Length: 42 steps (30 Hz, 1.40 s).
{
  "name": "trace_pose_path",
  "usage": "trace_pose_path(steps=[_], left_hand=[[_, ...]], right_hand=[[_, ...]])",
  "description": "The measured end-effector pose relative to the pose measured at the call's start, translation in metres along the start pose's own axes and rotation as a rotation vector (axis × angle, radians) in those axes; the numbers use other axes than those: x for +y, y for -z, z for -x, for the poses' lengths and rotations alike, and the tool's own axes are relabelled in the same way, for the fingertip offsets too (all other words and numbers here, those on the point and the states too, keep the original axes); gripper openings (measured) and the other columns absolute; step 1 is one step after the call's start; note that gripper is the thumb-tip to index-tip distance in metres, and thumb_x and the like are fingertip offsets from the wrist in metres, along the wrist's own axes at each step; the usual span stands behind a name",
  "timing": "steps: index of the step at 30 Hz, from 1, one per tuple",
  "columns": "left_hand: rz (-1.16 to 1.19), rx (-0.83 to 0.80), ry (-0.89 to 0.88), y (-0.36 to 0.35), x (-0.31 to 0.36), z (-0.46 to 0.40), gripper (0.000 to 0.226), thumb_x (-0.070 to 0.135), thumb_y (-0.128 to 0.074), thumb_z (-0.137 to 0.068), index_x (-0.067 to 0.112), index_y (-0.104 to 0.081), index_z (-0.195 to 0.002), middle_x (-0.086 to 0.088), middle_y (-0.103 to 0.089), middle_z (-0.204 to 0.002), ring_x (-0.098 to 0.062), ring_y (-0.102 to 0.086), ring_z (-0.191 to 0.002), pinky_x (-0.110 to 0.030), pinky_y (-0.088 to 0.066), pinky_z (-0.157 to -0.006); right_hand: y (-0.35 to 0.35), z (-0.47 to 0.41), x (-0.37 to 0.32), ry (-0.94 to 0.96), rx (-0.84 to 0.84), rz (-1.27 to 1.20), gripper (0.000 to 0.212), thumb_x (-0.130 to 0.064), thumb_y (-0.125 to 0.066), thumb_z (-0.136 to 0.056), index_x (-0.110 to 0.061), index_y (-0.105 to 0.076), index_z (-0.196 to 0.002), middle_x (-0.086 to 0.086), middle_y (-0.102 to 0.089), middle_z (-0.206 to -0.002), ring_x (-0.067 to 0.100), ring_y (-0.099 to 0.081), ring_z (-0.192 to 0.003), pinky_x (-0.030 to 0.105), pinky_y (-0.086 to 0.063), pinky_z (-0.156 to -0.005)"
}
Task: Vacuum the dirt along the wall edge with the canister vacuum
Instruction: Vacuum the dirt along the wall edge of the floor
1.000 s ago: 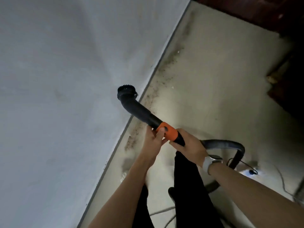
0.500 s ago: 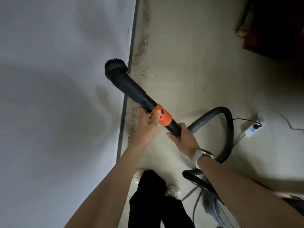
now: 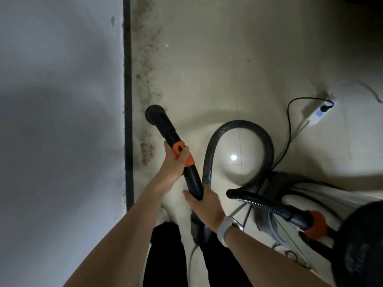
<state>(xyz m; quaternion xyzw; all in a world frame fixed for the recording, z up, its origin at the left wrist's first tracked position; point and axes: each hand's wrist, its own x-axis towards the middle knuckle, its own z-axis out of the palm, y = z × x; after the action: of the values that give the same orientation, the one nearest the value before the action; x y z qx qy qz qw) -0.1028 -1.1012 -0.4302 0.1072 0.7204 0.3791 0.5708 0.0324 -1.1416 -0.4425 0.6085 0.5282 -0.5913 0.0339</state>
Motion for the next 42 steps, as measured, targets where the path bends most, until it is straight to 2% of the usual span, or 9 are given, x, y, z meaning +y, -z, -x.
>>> trace_pose_path(steps=[2, 6, 9, 15, 19, 25, 31, 38, 42], left_hand=[[-0.087, -0.112, -0.011, 0.002, -0.018, -0.009, 0.029, 0.025, -0.045, -0.100, 0.029, -0.032, -0.126, 0.000, -0.052, -0.103, -0.015, -0.057, -0.093, -0.024, -0.051, -0.072], [-0.203, -0.209, -0.061, 0.012, -0.047, -0.022, 0.040, 0.028, -0.045, -0.099, 0.029, -0.029, -0.136, 0.005, -0.052, -0.100, -0.005, -0.057, -0.087, -0.016, -0.048, -0.066], [-0.169, -0.184, -0.037, 0.033, -0.072, -0.041, 0.036, 0.026, -0.045, -0.099, 0.029, -0.033, -0.133, 0.005, -0.053, -0.101, -0.011, -0.057, -0.093, -0.025, -0.050, -0.074], [-0.022, -0.109, 0.082, 0.069, -0.134, -0.096, 0.024, 0.023, -0.047, -0.099, 0.028, -0.036, -0.120, 0.005, -0.052, -0.101, -0.015, -0.059, -0.096, -0.024, -0.050, -0.063], [-0.002, -0.091, 0.086, 0.072, -0.182, -0.125, 0.036, 0.026, -0.048, -0.099, 0.027, -0.033, -0.132, 0.007, -0.052, -0.103, -0.015, -0.059, -0.098, -0.022, -0.051, -0.063], [0.043, -0.143, 0.062, 0.070, -0.249, -0.146, 0.044, 0.029, -0.047, -0.099, 0.021, -0.034, -0.140, 0.002, -0.054, -0.120, -0.018, -0.057, -0.109, -0.035, -0.048, -0.093], [-0.085, -0.256, -0.100, 0.035, -0.258, -0.183, 0.033, 0.031, -0.048, -0.098, 0.026, -0.041, -0.130, 0.006, -0.055, -0.115, -0.016, -0.055, -0.112, -0.036, -0.048, -0.095], [-0.359, -0.336, -0.277, -0.002, -0.242, -0.213, 0.026, 0.035, -0.048, -0.097, 0.029, -0.052, -0.122, 0.001, -0.058, -0.109, -0.011, -0.057, -0.100, -0.028, -0.042, -0.089], [-0.479, -0.340, -0.295, -0.006, -0.246, -0.213, 0.044, 0.035, -0.047, -0.097, 0.016, -0.047, -0.137, -0.003, -0.053, -0.134, -0.018, -0.048, -0.125, -0.031, -0.037, -0.100]], right_hand=[[-0.023, 0.000, 0.014, -0.057, 0.031, -0.166, 0.021, -0.031, -0.067, -0.082, -0.019, -0.050, -0.080, 0.009, -0.061, -0.065, 0.030, -0.064, -0.063, 0.042, -0.056, -0.064], [-0.067, -0.008, 0.034, -0.137, 0.116, -0.279, 0.020, -0.025, -0.065, -0.084, -0.025, -0.045, -0.085, 0.006, -0.060, -0.066, 0.029, -0.066, -0.063, 0.038, -0.055, -0.058], [-0.090, -0.027, 0.046, -0.126, 0.139, -0.202, 0.021, -0.034, -0.064, -0.082, -0.033, -0.043, -0.084, 0.005, -0.064, -0.072, 0.025, -0.067, -0.066, 0.036, -0.056, -0.060], [-0.127, -0.086, 0.081, -0.092, 0.075, 0.020, 0.034, -0.042, -0.064, -0.083, -0.017, -0.047, -0.097, 0.014, -0.067, -0.085, 0.035, -0.065, -0.078, 0.047, -0.054, -0.074], [-0.145, -0.119, 0.118, -0.065, 0.015, 0.080, 0.040, -0.046, -0.063, -0.083, -0.015, -0.047, -0.103, 0.013, -0.066, -0.088, 0.033, -0.066, -0.077, 0.048, -0.055, -0.073], [-0.141, -0.152, 0.175, 0.115, 0.041, 0.416, 0.037, -0.048, -0.057, -0.087, -0.018, -0.042, -0.102, -0.001, -0.055, -0.075, 0.022, -0.058, -0.066, 0.028, -0.040, -0.057], [-0.159, -0.187, 0.194, 0.193, 0.332, 0.188, 0.026, -0.031, -0.058, -0.087, -0.018, -0.039, -0.098, 0.001, -0.056, -0.073, 0.028, -0.057, -0.066, 0.032, -0.044, -0.057], [-0.153, -0.224, 0.196, 0.128, 0.489, -0.208, 0.021, -0.025, -0.057, -0.082, -0.025, -0.037, -0.080, 0.000, -0.054, -0.066, 0.019, -0.053, -0.049, 0.034, -0.050, -0.045], [-0.135, -0.234, 0.198, 0.033, 0.521, -0.340, 0.018, -0.021, -0.056, -0.081, -0.022, -0.038, -0.082, 0.004, -0.055, -0.072, 0.022, -0.055, -0.048, 0.032, -0.051, -0.042]])
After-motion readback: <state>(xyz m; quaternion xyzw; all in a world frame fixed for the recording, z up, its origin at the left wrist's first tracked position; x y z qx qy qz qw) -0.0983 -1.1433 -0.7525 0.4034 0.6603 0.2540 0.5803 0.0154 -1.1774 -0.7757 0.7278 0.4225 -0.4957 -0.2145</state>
